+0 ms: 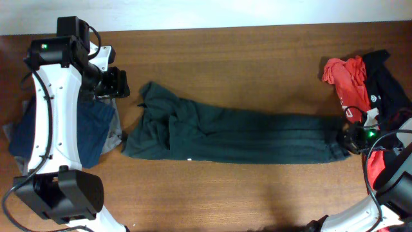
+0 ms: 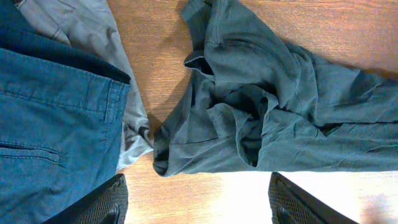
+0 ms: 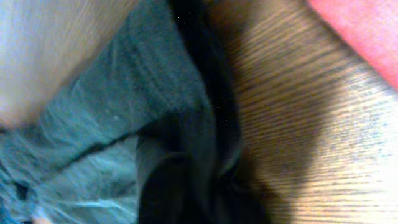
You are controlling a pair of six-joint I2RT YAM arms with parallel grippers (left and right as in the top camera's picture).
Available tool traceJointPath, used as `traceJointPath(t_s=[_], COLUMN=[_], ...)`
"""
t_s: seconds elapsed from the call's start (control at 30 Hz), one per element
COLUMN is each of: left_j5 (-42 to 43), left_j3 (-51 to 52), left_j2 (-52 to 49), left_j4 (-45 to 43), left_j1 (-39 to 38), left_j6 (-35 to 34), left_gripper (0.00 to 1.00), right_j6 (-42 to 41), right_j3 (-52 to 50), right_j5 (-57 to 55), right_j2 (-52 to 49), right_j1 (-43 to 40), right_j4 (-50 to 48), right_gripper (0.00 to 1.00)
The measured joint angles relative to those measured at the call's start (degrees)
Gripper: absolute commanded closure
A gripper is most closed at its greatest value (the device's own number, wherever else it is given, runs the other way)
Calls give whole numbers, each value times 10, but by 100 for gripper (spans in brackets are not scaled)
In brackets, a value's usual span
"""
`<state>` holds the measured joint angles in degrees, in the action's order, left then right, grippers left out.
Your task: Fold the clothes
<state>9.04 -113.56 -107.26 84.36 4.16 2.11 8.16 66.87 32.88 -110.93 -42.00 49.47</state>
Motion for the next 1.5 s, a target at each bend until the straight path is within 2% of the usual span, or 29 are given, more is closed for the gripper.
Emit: traceJointPath(t_s=[0.03, 0.27, 0.53, 0.67, 0.83, 1.03, 1.23, 1.5], left_j5=[0, 0, 0, 2, 2, 2, -5, -16], left_j3=[0, 0, -30, -73, -95, -97, -97, -97], left_j2=[0, 0, 0, 0, 0, 0, 0, 0], left_j4=[0, -10, -14, -15, -15, -15, -15, -15], left_j1=[0, 0, 0, 0, 0, 0, 0, 1], left_j6=[3, 15, 16, 16, 16, 16, 17, 17], left_gripper=[28, 28, 22, 20, 19, 19, 19, 17], right_j6=[-3, -27, -41, -44, -51, -98, -179, -306], right_j3=[0, 0, 48, 67, 69, 68, 68, 68], right_j5=[0, 2, 2, 4, 4, 3, 3, -9], right_j2=[0, 33, 225, 334, 390, 368, 303, 190], right_j1=[0, 0, 4, 38, 134, 299, 481, 649], right_j4=[2, 13, 50, 61, 74, 55, -45, -227], right_gripper=[96, 96, 96, 96, 96, 96, 96, 96])
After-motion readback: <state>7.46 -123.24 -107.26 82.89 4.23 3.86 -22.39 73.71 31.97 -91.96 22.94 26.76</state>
